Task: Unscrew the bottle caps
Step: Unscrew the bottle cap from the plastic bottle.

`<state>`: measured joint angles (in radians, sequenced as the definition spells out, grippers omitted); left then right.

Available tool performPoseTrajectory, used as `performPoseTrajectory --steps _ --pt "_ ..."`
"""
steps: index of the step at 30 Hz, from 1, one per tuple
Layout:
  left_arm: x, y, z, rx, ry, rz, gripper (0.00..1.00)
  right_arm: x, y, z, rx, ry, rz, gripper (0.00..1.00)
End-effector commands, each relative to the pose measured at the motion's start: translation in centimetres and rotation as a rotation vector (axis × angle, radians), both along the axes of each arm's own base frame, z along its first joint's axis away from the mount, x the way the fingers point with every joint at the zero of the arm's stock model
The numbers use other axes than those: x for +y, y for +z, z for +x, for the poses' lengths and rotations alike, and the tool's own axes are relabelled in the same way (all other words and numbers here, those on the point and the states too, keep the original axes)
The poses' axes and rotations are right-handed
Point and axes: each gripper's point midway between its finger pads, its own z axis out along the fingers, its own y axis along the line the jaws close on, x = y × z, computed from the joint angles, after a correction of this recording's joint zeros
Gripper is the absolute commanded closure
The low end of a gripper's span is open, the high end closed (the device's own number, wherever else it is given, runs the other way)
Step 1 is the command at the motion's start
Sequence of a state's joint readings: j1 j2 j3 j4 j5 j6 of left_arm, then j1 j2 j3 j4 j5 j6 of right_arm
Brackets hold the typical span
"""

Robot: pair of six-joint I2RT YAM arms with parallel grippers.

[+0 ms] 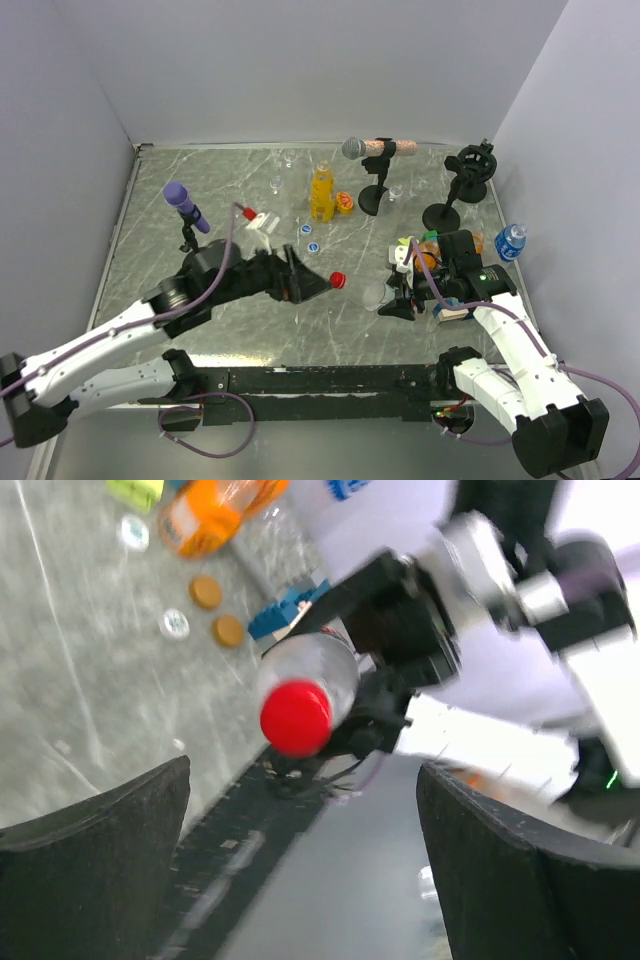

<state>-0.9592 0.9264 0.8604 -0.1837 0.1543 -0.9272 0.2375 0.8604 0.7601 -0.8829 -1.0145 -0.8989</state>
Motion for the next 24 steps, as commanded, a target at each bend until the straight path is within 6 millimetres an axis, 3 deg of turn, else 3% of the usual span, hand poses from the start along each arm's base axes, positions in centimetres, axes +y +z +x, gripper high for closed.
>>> performPoseTrajectory --steps 1,6,8,11,16,20,24 --pt "1.9 3.4 -0.9 -0.434 -0.105 -0.008 0.03 0.5 0.8 0.0 -0.036 0.031 0.037 0.69" --pt "2.6 1.1 -5.1 -0.934 -0.441 0.039 0.03 0.6 1.0 -0.3 -0.04 0.052 0.047 0.69" --pt "2.4 1.4 -4.7 -1.123 -0.45 0.041 0.04 0.6 0.9 -0.4 -0.041 0.053 0.046 0.69" --pt "1.6 1.9 -3.3 -1.237 -0.441 0.092 0.03 0.5 0.7 -0.4 -0.046 0.051 0.04 0.69" --pt "-0.7 2.5 -2.2 -1.263 -0.486 0.086 0.03 0.5 0.6 -0.4 -0.042 0.053 0.038 0.69" --pt "-2.0 1.7 -1.7 -1.226 -0.529 0.086 0.19 0.4 0.6 -0.4 -0.047 0.054 0.036 0.69" --pt "-2.6 1.4 -1.8 -1.196 -0.564 0.067 0.29 0.5 0.7 -0.5 -0.047 0.057 0.04 0.69"
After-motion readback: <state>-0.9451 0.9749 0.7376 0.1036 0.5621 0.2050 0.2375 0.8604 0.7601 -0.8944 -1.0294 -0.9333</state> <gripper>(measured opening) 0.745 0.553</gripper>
